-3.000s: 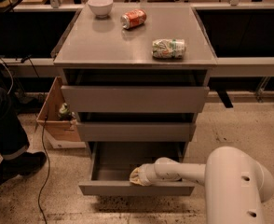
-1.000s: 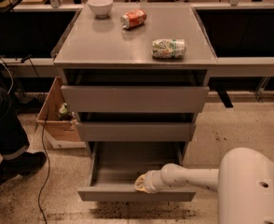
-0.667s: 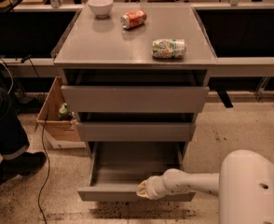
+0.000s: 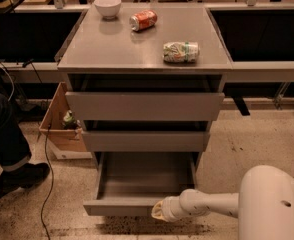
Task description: Close bottom drawer
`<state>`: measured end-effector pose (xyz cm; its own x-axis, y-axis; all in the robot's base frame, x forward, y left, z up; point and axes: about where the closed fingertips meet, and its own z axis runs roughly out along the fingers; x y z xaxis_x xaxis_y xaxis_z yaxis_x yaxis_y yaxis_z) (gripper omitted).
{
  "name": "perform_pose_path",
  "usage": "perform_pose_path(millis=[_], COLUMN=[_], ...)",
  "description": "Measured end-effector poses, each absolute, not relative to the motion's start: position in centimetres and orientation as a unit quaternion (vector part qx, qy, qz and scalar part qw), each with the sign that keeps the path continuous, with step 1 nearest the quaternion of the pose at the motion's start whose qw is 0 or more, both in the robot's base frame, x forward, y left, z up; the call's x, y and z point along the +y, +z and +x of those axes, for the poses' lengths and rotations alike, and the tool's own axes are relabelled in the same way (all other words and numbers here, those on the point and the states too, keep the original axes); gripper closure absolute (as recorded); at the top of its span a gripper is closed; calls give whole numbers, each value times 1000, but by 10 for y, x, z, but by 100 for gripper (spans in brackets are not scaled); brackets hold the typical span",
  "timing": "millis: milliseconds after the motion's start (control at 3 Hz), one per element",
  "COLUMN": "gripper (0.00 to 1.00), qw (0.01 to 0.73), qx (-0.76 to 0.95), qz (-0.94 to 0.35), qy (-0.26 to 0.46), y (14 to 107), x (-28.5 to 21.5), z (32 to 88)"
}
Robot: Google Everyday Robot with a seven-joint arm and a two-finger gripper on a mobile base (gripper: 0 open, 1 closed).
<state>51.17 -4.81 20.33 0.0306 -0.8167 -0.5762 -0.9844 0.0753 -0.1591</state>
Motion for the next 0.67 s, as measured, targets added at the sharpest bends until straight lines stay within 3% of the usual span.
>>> perform_pose_path(millis=[667], gripper=[100], qw=[305], qx=[657], qz=[-672], qy=[156], y=[169], x=[-50], z=[508])
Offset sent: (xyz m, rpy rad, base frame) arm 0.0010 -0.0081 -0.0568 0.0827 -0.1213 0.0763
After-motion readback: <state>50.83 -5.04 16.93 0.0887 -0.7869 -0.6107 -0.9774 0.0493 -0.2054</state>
